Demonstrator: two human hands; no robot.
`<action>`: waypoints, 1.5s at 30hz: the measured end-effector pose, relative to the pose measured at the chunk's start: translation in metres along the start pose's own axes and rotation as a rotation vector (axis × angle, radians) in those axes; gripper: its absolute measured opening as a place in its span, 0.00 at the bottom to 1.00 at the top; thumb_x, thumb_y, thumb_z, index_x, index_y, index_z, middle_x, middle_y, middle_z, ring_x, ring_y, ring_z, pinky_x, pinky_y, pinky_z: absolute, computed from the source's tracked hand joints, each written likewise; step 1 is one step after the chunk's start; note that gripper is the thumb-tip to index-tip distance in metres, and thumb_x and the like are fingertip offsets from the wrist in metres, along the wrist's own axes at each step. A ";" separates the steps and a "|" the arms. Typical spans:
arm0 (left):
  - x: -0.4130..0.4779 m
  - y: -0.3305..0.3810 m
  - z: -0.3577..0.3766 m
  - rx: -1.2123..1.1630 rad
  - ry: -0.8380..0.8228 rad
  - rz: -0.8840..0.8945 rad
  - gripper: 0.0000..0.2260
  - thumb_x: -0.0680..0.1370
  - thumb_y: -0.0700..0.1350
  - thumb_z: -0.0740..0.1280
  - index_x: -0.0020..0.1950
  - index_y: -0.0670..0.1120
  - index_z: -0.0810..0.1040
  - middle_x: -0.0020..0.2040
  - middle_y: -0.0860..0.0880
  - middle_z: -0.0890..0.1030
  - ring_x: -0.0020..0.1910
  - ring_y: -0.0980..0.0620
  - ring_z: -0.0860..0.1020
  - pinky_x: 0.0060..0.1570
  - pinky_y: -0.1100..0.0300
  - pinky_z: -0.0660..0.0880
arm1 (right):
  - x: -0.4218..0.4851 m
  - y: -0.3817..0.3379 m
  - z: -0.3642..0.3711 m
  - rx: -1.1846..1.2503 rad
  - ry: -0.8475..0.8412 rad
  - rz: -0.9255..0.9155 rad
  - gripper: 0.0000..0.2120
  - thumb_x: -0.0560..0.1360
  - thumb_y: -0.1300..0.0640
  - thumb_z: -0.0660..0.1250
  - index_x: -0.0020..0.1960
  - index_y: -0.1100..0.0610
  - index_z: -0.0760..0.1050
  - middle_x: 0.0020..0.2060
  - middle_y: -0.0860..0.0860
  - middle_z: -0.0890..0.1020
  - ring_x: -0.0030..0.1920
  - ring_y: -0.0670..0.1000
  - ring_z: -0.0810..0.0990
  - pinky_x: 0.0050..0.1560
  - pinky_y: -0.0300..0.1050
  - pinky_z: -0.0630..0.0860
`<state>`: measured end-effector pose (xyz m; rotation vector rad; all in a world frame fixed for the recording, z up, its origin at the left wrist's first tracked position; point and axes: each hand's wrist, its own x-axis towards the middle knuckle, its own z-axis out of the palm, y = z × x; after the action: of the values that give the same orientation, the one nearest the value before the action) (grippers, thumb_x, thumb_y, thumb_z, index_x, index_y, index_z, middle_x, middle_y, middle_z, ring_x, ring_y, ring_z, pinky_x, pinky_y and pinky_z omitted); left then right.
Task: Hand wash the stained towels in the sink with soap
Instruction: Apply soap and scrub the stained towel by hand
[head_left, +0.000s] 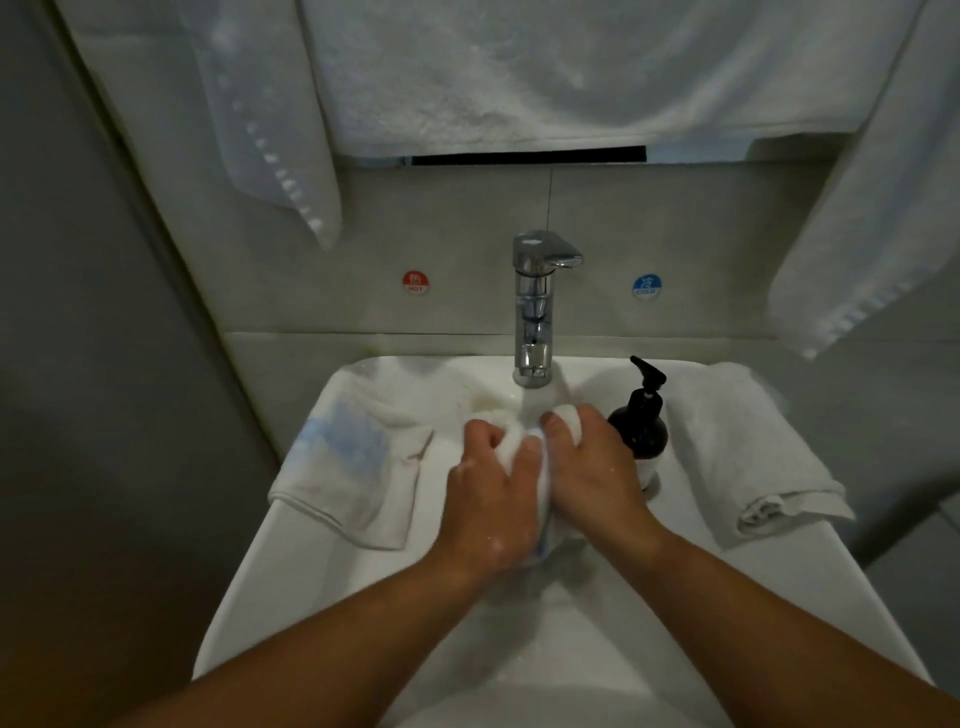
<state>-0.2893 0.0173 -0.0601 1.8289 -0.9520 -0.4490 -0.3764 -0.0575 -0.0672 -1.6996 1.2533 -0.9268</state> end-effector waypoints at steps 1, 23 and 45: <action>0.001 0.003 0.001 -0.015 0.000 -0.001 0.10 0.83 0.53 0.62 0.59 0.48 0.69 0.46 0.53 0.77 0.44 0.56 0.76 0.40 0.71 0.68 | -0.005 0.001 0.000 -0.060 -0.013 -0.027 0.08 0.83 0.46 0.60 0.54 0.50 0.73 0.46 0.47 0.81 0.48 0.49 0.79 0.48 0.45 0.73; 0.014 0.000 0.011 -0.110 0.010 0.067 0.04 0.83 0.48 0.63 0.57 0.53 0.73 0.46 0.57 0.79 0.45 0.59 0.78 0.40 0.74 0.70 | 0.006 0.021 0.001 -0.217 -0.192 -0.025 0.15 0.84 0.47 0.57 0.50 0.53 0.79 0.46 0.49 0.84 0.48 0.51 0.82 0.52 0.50 0.79; 0.020 -0.024 0.012 -0.086 -0.116 0.063 0.03 0.84 0.46 0.63 0.57 0.52 0.75 0.49 0.54 0.81 0.48 0.57 0.79 0.45 0.72 0.71 | 0.012 0.031 0.001 -0.327 -0.215 -0.104 0.12 0.84 0.51 0.58 0.52 0.56 0.76 0.48 0.54 0.82 0.51 0.55 0.81 0.53 0.50 0.76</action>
<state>-0.2751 -0.0003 -0.0843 1.7057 -1.0508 -0.5535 -0.3845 -0.0749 -0.0946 -2.0759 1.2294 -0.5990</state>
